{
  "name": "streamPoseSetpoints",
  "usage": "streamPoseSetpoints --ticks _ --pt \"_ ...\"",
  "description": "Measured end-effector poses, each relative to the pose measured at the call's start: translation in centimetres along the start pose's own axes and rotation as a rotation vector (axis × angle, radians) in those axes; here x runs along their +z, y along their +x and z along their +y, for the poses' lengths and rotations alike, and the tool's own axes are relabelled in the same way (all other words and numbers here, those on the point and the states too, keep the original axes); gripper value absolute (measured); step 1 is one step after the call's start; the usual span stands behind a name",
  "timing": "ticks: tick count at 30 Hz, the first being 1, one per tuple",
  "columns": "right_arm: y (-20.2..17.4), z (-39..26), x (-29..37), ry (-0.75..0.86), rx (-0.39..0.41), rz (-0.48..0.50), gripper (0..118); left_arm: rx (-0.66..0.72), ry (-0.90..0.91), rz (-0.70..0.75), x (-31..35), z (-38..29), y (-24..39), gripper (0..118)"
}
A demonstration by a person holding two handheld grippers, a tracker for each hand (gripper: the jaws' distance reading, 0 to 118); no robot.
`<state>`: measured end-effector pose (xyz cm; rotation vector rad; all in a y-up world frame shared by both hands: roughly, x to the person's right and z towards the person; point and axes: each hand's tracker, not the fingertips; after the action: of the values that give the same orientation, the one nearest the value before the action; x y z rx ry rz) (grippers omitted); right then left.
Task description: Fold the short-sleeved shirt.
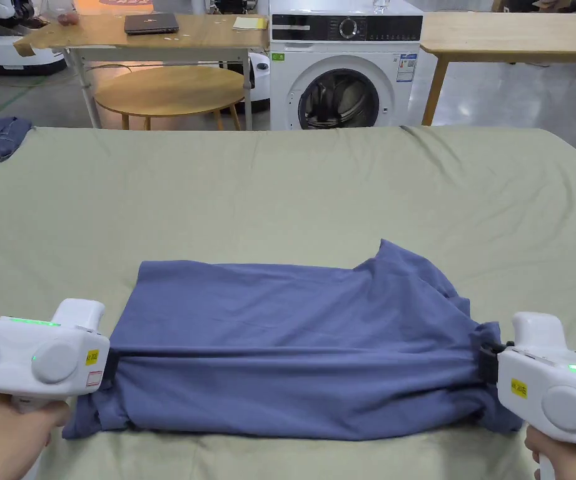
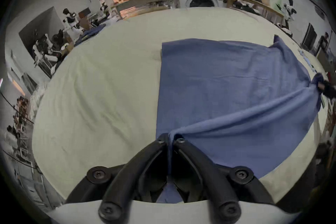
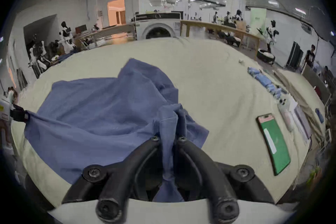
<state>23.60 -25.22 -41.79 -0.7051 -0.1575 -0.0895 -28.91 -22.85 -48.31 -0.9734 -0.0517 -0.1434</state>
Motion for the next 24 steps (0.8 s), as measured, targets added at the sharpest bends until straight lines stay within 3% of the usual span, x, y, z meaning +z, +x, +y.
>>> streamPoseSetpoints --ticks 2,3,4,5,6,7,11,13,14,15,16,17,20,24 --pt "0.0 -0.4 0.6 0.022 -0.009 0.010 13 -0.004 0.033 -0.004 1.0 -0.5 0.4 2" --pt "-0.1 -0.4 1.1 0.023 -0.010 0.024 27 -0.002 0.052 -0.006 1.6 -0.8 0.5 16" --pt "-0.2 -0.2 2.1 0.011 -0.002 0.027 53 0.013 0.079 -0.014 2.7 -1.0 0.6 39" --pt "-0.5 -0.2 3.0 0.011 0.005 0.031 89 0.024 0.117 -0.019 3.7 -1.3 0.9 75" --pt "-1.2 -0.4 4.7 0.062 0.032 0.047 98 0.028 0.187 -0.009 5.4 -1.8 1.4 95" --pt "-2.0 -0.6 6.2 0.127 0.046 0.053 98 0.025 0.256 -0.007 7.1 -2.4 2.0 101" --pt "-5.4 -1.9 11.5 0.257 0.079 0.106 98 0.017 0.478 0.015 12.3 -6.0 4.9 101" --pt "-6.9 -3.0 13.6 0.307 0.083 0.121 83 -0.001 0.521 0.115 13.2 -8.2 6.4 101" --pt "-7.5 -3.4 14.3 0.320 0.092 0.126 54 -0.010 0.533 0.135 13.3 -9.0 6.7 90" --pt "-8.1 -4.0 15.0 0.347 0.103 0.126 23 -0.004 0.541 0.117 13.8 -10.1 7.0 62" --pt "-8.4 -4.5 15.5 0.364 0.111 0.107 0 0.010 0.542 0.098 14.2 -11.0 7.0 21" --pt "-8.7 -4.9 15.9 0.380 0.120 0.098 0 0.021 0.533 0.091 14.3 -11.6 7.0 0" --pt "-9.0 -5.5 16.5 0.359 0.126 0.150 0 0.061 0.437 0.013 12.8 -12.9 5.4 0" --pt "-9.1 -6.0 16.8 0.350 0.151 0.144 0 0.117 0.385 0.052 11.1 -14.2 2.7 0"
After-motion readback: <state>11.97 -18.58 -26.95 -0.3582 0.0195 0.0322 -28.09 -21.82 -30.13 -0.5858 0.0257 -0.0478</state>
